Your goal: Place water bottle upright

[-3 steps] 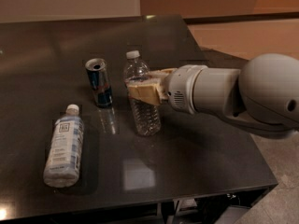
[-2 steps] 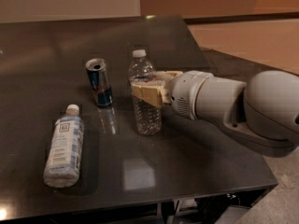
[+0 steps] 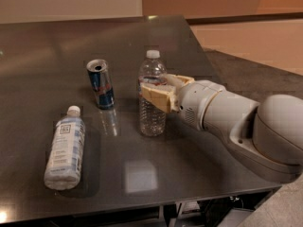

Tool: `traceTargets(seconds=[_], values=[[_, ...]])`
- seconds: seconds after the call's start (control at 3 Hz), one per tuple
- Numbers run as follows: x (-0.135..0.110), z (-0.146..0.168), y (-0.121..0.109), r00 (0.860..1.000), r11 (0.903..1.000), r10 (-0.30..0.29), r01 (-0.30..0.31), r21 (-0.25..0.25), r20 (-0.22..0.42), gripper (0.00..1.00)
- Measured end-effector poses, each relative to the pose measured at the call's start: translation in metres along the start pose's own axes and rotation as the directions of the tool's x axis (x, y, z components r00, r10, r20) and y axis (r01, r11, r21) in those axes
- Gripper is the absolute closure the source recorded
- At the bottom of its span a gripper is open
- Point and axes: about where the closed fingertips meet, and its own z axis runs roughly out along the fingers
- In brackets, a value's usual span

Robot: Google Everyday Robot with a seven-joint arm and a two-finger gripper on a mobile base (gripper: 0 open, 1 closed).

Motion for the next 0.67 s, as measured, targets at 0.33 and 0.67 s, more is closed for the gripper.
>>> traceTargets(seconds=[0.33, 0.67], values=[[-0.0005, -0.0055, -0.0023, 0.999, 0.9991, -0.014, 0.013, 0.041, 0.03, 1.0], [-0.0037, -0.0054, 0.0021, 0.999, 0.9989, -0.027, 0.025, 0.039, 0.033, 1.0]])
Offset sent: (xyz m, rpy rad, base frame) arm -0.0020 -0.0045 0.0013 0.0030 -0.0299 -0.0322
